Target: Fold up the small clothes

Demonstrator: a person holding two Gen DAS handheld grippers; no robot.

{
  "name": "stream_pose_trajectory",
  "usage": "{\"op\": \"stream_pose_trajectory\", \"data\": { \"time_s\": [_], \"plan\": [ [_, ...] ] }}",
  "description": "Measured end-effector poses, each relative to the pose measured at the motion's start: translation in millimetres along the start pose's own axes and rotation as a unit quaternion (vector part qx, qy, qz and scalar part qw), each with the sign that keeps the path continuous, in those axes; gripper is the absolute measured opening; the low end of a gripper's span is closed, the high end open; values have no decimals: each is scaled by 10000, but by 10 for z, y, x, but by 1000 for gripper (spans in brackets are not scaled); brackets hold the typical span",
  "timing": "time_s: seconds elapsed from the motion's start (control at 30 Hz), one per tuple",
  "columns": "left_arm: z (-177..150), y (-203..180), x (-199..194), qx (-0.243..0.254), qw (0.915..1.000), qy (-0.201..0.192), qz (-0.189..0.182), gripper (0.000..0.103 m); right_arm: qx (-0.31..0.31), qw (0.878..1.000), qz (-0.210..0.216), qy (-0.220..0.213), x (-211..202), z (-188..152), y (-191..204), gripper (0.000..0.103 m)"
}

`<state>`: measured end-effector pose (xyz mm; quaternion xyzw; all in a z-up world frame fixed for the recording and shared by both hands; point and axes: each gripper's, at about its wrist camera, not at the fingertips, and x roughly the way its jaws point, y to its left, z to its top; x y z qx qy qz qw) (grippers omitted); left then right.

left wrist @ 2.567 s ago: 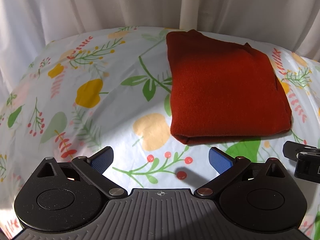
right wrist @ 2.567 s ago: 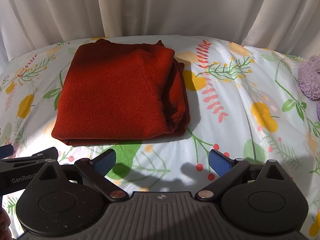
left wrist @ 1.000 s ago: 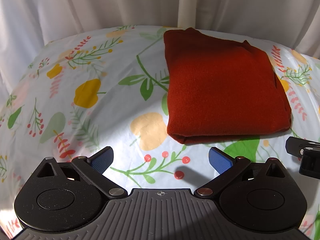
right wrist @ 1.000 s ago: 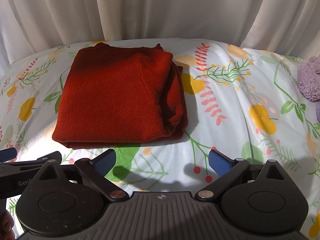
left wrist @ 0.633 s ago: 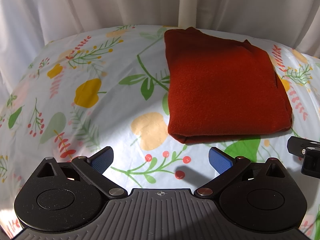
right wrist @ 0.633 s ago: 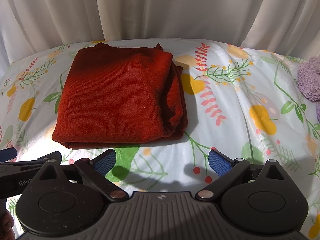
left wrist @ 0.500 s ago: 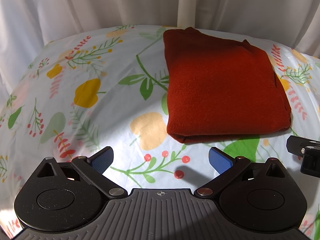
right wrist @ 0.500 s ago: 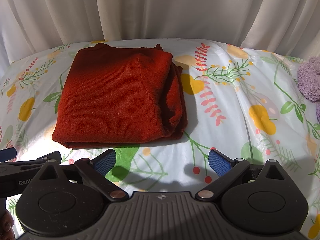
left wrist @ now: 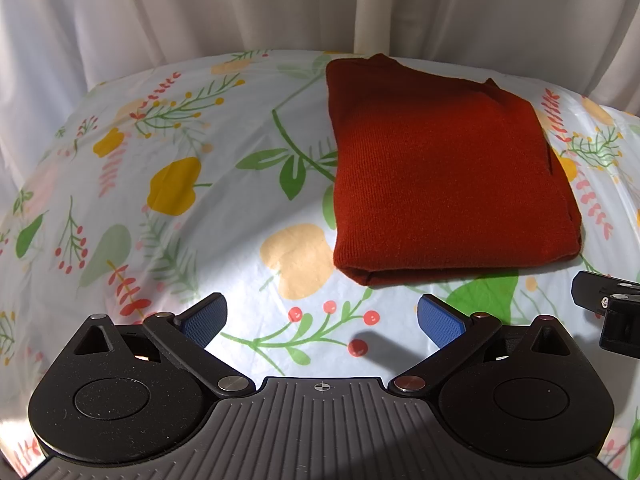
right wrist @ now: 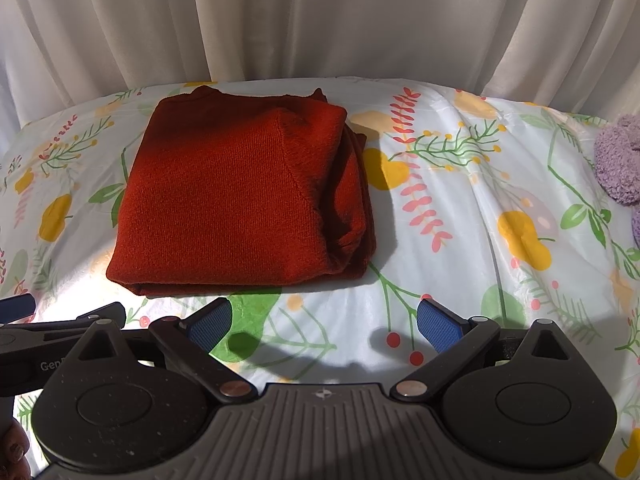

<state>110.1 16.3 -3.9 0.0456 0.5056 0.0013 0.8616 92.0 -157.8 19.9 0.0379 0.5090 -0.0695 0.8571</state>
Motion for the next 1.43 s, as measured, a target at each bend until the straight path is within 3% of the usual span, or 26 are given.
{"op": "stream_pose_trajectory", "data": {
  "time_s": [0.7,0.93,1.43],
  "plan": [
    [7,-3,13,-4,10000,13,-11,103,-16,10000,20,-14,0,8,18,99],
    [4,-16,-3,50,9999,-140,11,103,-20,10000,26,-8,7,10,14,99],
    [9,-46,55,131,9999,43,3,103,-19,10000,66,-23,48,38,-53,99]
  ]
}}
